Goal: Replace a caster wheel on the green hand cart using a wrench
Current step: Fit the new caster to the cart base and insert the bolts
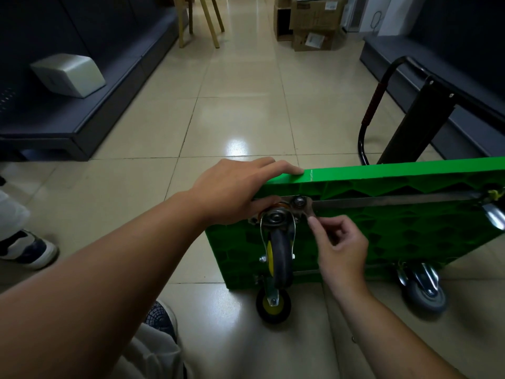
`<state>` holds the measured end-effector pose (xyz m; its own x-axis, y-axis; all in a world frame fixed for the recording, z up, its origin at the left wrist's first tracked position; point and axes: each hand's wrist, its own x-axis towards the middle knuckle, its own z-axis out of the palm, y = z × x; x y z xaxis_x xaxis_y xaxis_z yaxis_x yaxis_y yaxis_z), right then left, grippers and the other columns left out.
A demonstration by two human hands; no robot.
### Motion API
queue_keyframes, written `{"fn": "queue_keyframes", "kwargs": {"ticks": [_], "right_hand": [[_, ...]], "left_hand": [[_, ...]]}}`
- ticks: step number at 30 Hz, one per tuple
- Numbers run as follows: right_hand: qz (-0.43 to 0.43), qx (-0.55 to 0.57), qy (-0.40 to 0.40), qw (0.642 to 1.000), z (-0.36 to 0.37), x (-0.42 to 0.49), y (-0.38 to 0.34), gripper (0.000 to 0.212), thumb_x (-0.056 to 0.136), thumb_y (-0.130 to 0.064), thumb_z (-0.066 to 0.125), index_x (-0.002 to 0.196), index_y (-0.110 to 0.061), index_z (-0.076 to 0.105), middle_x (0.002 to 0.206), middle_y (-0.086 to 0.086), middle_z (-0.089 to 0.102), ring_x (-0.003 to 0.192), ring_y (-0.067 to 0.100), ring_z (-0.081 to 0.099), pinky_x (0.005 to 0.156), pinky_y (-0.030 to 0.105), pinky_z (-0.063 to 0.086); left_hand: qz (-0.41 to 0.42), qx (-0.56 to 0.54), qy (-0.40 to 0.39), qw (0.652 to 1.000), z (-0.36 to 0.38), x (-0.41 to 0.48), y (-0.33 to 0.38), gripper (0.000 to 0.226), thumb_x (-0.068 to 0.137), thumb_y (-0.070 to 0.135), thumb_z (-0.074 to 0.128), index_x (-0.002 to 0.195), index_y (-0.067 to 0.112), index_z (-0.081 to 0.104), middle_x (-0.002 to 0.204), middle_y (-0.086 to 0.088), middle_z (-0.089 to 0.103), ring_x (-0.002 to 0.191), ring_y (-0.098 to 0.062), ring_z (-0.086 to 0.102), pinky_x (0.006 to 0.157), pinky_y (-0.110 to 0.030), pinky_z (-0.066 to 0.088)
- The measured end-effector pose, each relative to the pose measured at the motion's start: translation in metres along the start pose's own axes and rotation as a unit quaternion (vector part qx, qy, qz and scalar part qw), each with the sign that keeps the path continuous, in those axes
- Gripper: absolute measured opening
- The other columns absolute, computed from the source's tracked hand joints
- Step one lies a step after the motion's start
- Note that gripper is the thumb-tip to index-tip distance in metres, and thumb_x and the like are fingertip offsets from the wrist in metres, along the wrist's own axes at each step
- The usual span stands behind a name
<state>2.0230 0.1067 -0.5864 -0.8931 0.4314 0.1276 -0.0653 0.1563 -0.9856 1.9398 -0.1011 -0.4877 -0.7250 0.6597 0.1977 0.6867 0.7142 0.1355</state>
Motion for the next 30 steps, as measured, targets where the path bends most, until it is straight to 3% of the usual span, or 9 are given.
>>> {"fn": "queue_keyframes", "kwargs": {"ticks": [2, 5, 8, 10, 12, 14, 16, 20, 30], "right_hand": [[-0.089, -0.138, -0.004, 0.986, -0.021, 0.011, -0.019, 0.012, 0.086, -0.018, 0.078, 0.085, -0.018, 0.067, 0.084, -0.001, 0.068, 0.084, 0.017, 0.064, 0.075, 0.033, 0.05], [-0.31, -0.371, -0.001, 0.875, -0.043, 0.03, -0.052, 0.017, 0.084, -0.029, 0.076, 0.086, -0.015, 0.067, 0.083, 0.002, 0.062, 0.083, 0.021, 0.052, 0.075, 0.034, 0.036], [-0.371, -0.433, -0.011, 0.822, -0.044, 0.035, -0.074, 0.018, 0.082, -0.027, 0.077, 0.083, -0.014, 0.065, 0.078, 0.004, 0.06, 0.08, 0.024, 0.049, 0.074, 0.034, 0.031], [-0.357, -0.429, -0.027, 0.829, -0.049, 0.035, -0.071, 0.018, 0.082, -0.03, 0.077, 0.084, -0.015, 0.066, 0.08, 0.001, 0.06, 0.082, 0.021, 0.047, 0.072, 0.03, 0.027], [-0.315, -0.377, -0.061, 0.869, -0.059, 0.034, -0.058, 0.017, 0.082, -0.032, 0.077, 0.087, -0.02, 0.067, 0.083, -0.005, 0.061, 0.084, 0.016, 0.049, 0.075, 0.027, 0.03], [-0.188, -0.227, -0.086, 0.952, -0.063, 0.027, -0.043, 0.014, 0.082, -0.03, 0.078, 0.087, -0.024, 0.066, 0.084, -0.012, 0.064, 0.085, 0.009, 0.058, 0.076, 0.02, 0.042], [-0.048, -0.035, -0.078, 0.995, -0.055, 0.014, -0.028, 0.013, 0.083, -0.025, 0.078, 0.088, -0.021, 0.067, 0.083, -0.008, 0.07, 0.082, 0.005, 0.066, 0.073, 0.014, 0.05], [0.075, 0.159, -0.057, 0.983, -0.03, -0.008, -0.006, 0.018, 0.082, -0.024, 0.071, 0.093, -0.011, 0.066, 0.082, 0.004, 0.075, 0.078, 0.009, 0.071, 0.071, 0.016, 0.054], [0.053, 0.122, -0.095, 0.987, -0.006, -0.011, 0.01, 0.006, 0.09, -0.008, 0.072, 0.087, -0.011, 0.068, 0.078, 0.003, 0.073, 0.071, 0.014, 0.069, 0.069, 0.02, 0.055]], "left_hand": [[0.003, 0.001, 0.003, 1.0, 0.0, 0.0, -0.001, 0.057, 0.093, 0.06, 0.046, 0.148, 0.053, 0.032, 0.137, 0.02, 0.055, 0.078, -0.01, 0.059, 0.062, -0.029, 0.047], [0.005, 0.009, 0.007, 1.0, 0.0, 0.0, -0.001, 0.056, 0.093, 0.059, 0.047, 0.148, 0.053, 0.034, 0.137, 0.018, 0.056, 0.077, -0.006, 0.051, 0.061, -0.027, 0.039], [0.003, 0.008, 0.005, 1.0, -0.002, 0.0, 0.001, 0.057, 0.093, 0.06, 0.046, 0.148, 0.052, 0.034, 0.138, 0.017, 0.057, 0.079, -0.005, 0.051, 0.062, -0.026, 0.04], [0.002, 0.002, -0.002, 1.0, -0.004, -0.001, 0.002, 0.057, 0.092, 0.061, 0.044, 0.147, 0.053, 0.034, 0.138, 0.016, 0.058, 0.082, -0.01, 0.059, 0.063, -0.028, 0.042], [0.002, -0.001, -0.004, 1.0, -0.004, -0.001, 0.003, 0.056, 0.093, 0.061, 0.045, 0.147, 0.053, 0.033, 0.138, 0.016, 0.058, 0.082, -0.012, 0.061, 0.063, -0.028, 0.042], [0.002, -0.004, -0.002, 1.0, -0.004, 0.0, 0.003, 0.056, 0.093, 0.06, 0.046, 0.147, 0.053, 0.034, 0.138, 0.016, 0.058, 0.082, -0.01, 0.06, 0.063, -0.027, 0.041], [0.003, -0.005, 0.0, 1.0, -0.004, 0.0, 0.002, 0.056, 0.093, 0.06, 0.047, 0.147, 0.053, 0.034, 0.138, 0.017, 0.058, 0.084, -0.009, 0.06, 0.064, -0.026, 0.04], [0.003, 0.001, 0.004, 1.0, -0.003, -0.001, 0.001, 0.056, 0.092, 0.06, 0.047, 0.147, 0.052, 0.035, 0.139, 0.014, 0.059, 0.077, -0.004, 0.049, 0.059, -0.022, 0.034], [-0.001, 0.007, 0.005, 1.0, -0.002, 0.0, 0.0, 0.057, 0.091, 0.061, 0.046, 0.147, 0.054, 0.034, 0.139, 0.018, 0.057, 0.075, -0.004, 0.049, 0.057, -0.013, 0.03]]}}
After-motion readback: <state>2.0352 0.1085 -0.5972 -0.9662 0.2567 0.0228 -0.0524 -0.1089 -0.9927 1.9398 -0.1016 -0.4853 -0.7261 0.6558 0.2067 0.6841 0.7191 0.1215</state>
